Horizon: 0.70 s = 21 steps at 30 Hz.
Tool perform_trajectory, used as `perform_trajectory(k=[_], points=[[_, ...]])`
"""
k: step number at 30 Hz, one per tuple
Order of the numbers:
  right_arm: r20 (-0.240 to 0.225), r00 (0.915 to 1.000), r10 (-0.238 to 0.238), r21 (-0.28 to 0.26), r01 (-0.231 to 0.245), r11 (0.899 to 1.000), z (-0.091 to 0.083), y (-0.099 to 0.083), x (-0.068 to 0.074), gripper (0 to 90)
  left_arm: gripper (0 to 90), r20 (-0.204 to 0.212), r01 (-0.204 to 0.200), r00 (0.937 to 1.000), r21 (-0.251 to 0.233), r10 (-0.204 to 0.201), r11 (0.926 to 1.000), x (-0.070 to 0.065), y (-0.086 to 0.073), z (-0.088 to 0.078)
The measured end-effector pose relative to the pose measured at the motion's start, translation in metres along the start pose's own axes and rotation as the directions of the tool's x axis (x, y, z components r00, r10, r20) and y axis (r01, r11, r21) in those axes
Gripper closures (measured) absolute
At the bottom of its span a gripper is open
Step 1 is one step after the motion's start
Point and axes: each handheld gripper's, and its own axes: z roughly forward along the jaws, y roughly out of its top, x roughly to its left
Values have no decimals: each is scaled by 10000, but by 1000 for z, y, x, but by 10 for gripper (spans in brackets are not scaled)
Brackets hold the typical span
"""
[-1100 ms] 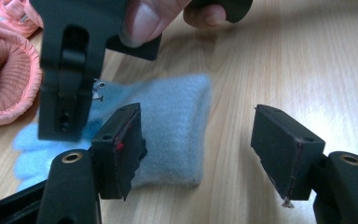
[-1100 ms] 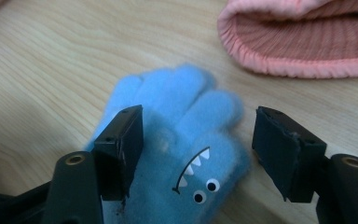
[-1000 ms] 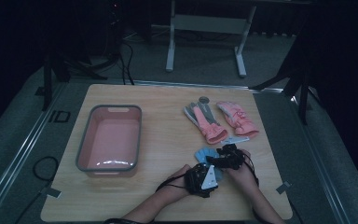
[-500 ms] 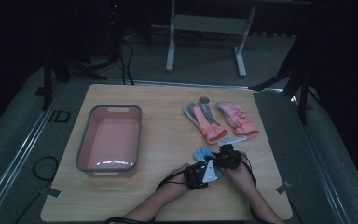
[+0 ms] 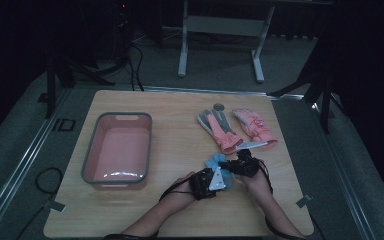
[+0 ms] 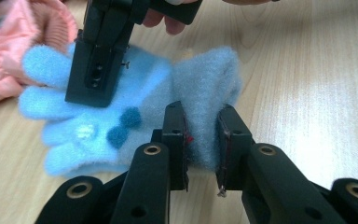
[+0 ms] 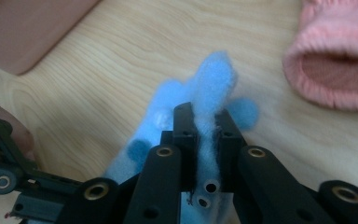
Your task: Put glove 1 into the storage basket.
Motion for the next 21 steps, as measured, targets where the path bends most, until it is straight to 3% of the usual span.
perform_trajectory(k=[10, 21], points=[[-363, 9993, -118, -684, 93, 9976, -11, 28, 16, 847, 771, -605, -194, 9980, -84, 189, 9998, 14, 8, -30], [-293, 9964, -794, -1121, 757, 9908, -14, 62, 40, 846, 772, -999, -180, 9948, -16, 178, 9998, 33, 9, -64]])
